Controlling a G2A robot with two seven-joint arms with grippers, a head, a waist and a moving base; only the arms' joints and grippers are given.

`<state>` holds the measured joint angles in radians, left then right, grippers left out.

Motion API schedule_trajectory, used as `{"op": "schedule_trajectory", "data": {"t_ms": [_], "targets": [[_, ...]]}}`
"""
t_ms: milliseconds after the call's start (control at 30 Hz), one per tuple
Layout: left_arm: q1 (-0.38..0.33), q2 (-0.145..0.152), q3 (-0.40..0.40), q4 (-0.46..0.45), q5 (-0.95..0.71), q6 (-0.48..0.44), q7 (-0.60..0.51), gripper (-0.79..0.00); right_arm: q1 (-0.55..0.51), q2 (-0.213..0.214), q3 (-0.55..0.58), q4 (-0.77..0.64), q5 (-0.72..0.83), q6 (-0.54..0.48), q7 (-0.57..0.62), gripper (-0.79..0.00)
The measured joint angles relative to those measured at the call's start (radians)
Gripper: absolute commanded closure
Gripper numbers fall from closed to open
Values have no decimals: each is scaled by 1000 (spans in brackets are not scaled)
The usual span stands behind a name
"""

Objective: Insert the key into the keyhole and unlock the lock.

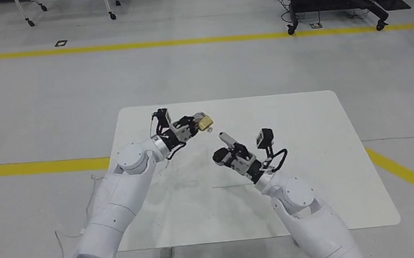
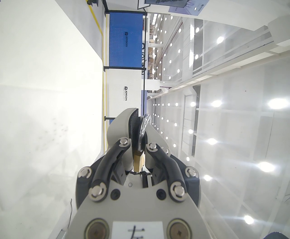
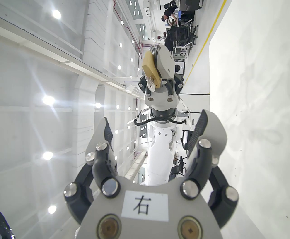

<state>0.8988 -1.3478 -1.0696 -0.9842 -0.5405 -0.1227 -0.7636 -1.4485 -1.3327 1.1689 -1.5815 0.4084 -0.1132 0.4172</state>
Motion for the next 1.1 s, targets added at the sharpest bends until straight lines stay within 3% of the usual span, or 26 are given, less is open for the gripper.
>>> {"op": "schedule_trajectory", "data": {"t_ms": [200, 600, 800, 1000, 1100], "targets": [[37, 9, -19, -55, 22, 0, -7, 0, 18, -3, -13, 20, 67, 7, 66, -203], [65, 14, -19, -103, 49, 9, -25, 0, 55, -10, -22, 55, 121, 2, 52, -225], [74, 16, -22, -114, 59, 9, -26, 0, 54, -10, -9, 66, 177, 15, 66, -108], [76, 16, -18, -123, 74, 8, -25, 0, 63, -11, -6, 85, 220, 48, 83, -111], [77, 16, -16, -127, 83, 8, -22, 0, 68, -12, -10, 91, 228, 57, 81, -77]]}}
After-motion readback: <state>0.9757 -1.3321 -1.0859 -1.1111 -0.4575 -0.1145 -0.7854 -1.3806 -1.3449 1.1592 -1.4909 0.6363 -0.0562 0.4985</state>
